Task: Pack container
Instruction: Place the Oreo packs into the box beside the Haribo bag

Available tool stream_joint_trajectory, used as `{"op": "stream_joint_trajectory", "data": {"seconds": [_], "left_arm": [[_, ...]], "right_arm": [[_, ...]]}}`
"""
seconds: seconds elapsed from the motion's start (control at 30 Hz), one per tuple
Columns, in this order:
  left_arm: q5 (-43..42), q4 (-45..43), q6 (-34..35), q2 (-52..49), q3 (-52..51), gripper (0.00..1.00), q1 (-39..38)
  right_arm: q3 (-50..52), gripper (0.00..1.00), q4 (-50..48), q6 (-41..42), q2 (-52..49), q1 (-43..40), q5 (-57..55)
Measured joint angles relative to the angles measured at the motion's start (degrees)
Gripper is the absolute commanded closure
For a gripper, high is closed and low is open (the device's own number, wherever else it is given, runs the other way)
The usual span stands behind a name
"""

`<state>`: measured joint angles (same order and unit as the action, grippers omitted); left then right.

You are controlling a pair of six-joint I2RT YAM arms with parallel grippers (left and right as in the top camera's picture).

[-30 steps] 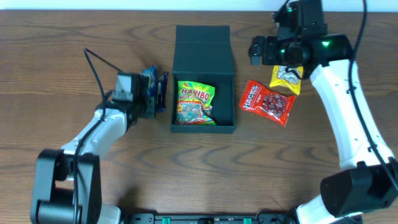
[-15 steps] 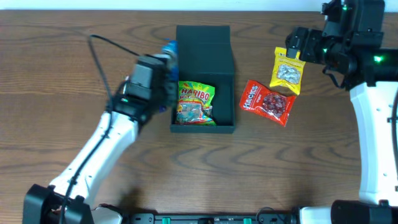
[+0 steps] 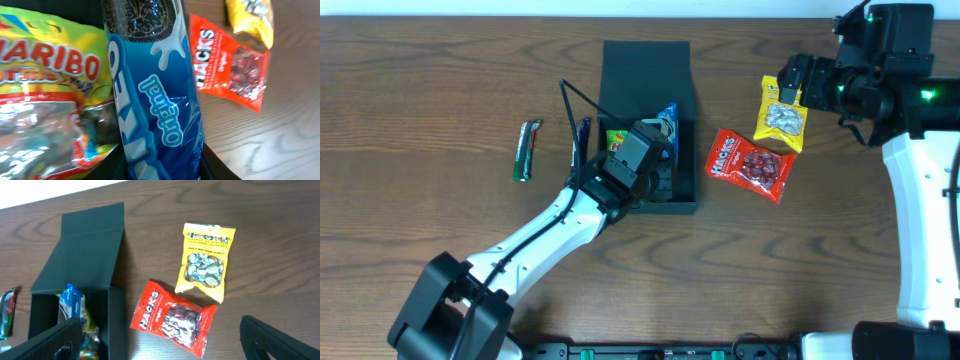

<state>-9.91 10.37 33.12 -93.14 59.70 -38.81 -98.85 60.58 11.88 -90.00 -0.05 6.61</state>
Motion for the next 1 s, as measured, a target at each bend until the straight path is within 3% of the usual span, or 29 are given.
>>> {"op": "stream_joint_trajectory", "data": {"seconds": [0.07, 0.17, 0.23, 0.3, 0.63, 0.8, 1.0], "left_arm": [[-1.1, -1.3, 1.4, -0.1, 0.0, 0.68, 0.0], [-2.4, -2.4, 2.9, -0.3, 0.0, 0.47, 0.0], [-3.5, -3.5, 3.5, -0.6, 0.0, 0.19, 0.0], [-4.2, -3.8, 3.7, -0.7, 0.0, 0.04, 0.0], [-4.7, -3.8, -2.0, 0.6, 0.0, 0.03, 1.8], [2.9, 1.4, -5.9, 8.0, 0.2, 0.02, 5.6], [10.4, 6.0, -9.5, 12.1, 1.2, 0.03, 16.5]], "right_arm": [[0.0, 0.01, 0.3, 0.0, 0.0, 0.0, 0.0], [0.0, 0.01, 0.5, 0.0, 0.0, 0.0, 0.0], [0.0, 0.01, 0.5, 0.0, 0.0, 0.0, 0.0], [0.0, 0.01, 0.5, 0.0, 0.0, 0.0, 0.0], [0.0, 0.01, 0.5, 0.0, 0.0, 0.0, -0.3], [0.0, 0.01, 0.4, 0.0, -0.2, 0.0, -3.6], [0.0, 0.01, -4.4, -0.4, -5.6, -0.1, -6.5]]}}
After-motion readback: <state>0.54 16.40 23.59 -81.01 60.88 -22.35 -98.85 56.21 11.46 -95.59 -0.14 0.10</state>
